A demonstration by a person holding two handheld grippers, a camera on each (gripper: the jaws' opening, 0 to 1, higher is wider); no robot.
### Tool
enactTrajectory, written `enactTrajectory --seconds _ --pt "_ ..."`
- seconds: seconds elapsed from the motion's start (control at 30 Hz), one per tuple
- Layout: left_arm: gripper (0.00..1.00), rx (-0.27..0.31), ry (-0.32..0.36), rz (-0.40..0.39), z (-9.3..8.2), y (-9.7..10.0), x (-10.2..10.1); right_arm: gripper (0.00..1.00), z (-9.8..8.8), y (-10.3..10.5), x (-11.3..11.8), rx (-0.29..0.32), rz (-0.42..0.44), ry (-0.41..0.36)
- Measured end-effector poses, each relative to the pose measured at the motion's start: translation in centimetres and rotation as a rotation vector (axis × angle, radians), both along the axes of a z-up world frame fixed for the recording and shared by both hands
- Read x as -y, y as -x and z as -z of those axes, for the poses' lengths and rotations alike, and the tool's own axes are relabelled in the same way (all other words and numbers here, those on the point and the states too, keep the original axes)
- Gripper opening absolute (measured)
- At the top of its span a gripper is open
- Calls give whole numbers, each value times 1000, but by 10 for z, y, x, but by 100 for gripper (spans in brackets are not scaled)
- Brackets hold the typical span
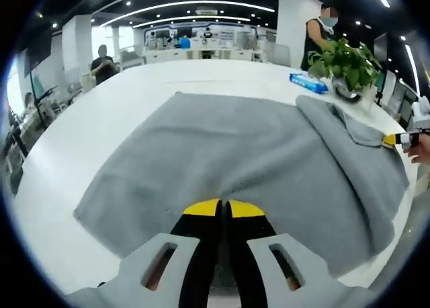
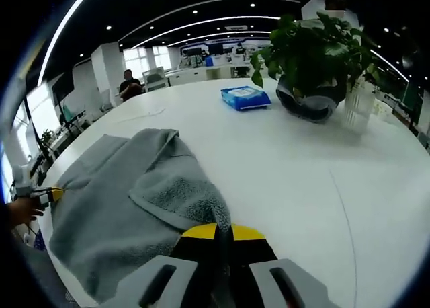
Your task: Open the folded towel by lifting each exposed corner and separating the folded layers until the towel lies flat within the target outline without major curled edges
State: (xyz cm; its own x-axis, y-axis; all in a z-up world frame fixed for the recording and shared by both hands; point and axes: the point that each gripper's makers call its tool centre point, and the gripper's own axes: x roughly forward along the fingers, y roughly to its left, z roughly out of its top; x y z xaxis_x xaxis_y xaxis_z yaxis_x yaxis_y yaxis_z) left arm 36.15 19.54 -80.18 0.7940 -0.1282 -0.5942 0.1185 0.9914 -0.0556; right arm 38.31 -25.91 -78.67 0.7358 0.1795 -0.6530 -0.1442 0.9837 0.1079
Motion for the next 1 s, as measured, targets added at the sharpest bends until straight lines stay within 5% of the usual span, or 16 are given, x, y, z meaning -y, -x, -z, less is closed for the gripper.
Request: enactTrajectory --seconds 1.0 --pt "3 37 42 -183 -4 26 -53 2 9 3 4 -36 1 18"
